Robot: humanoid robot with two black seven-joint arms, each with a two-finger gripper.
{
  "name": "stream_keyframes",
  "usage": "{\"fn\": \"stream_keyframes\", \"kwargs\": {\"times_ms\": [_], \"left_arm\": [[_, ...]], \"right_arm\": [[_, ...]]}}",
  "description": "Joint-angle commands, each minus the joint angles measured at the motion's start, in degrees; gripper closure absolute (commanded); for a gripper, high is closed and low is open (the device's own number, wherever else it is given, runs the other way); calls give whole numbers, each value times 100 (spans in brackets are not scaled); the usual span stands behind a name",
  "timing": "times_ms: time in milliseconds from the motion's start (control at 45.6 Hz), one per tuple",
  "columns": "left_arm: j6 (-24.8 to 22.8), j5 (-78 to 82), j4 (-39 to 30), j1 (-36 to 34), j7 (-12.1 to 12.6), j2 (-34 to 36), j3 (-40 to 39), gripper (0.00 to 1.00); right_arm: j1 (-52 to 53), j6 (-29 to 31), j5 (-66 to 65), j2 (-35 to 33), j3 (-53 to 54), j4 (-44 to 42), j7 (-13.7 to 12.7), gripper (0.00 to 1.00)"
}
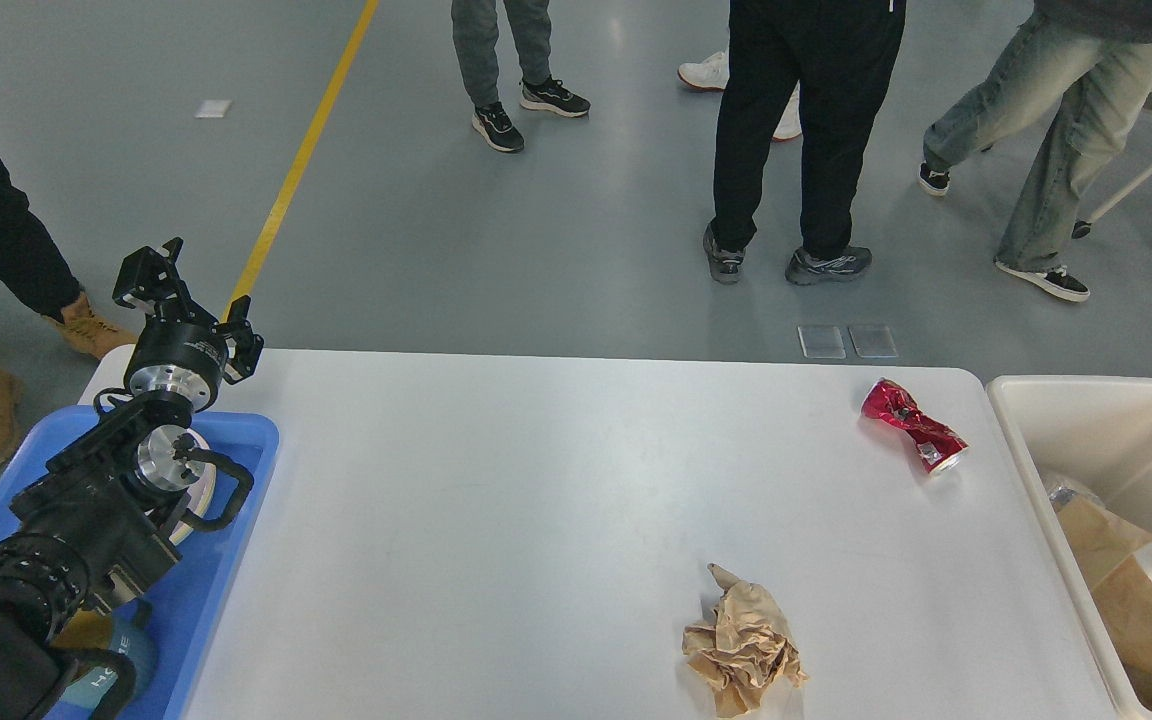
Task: Tidy desktop
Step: 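Grasp the white cup, lift it and drop it into the bin, then move the right gripper to the crumpled brown paper and grasp it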
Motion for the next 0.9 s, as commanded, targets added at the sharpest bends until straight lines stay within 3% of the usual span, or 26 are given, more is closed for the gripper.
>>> {"fn": "stream_keyframes", "kwargs": {"times_ms": [0, 241, 417, 592, 767, 789, 877], "left_arm": [[0, 0, 0, 0, 0, 0, 0, 4], [0, 0, 0, 0, 0, 0, 0, 4], [0, 0, 0, 0, 0, 0, 0, 4], [0, 0, 0, 0, 0, 0, 0, 4], [0, 0, 0, 0, 0, 0, 0, 4], [0, 0, 0, 0, 0, 0, 0, 4], [0, 0, 0, 0, 0, 0, 0, 4]], "right_arm": [[-7, -2, 4, -7, 10, 0, 0, 0], [247, 59, -5, 115, -16, 88, 9, 0], [1363, 121, -5, 387, -429, 571, 9, 0], [2664, 463, 4, 1248, -1229, 1212, 0, 0], [3578, 1859, -5, 1697, -1265, 1687, -9, 0], [3927, 2514, -5, 1750, -1238, 1749, 0, 0], [4439, 3695, 4, 1768, -1185, 1811, 18, 0]]}}
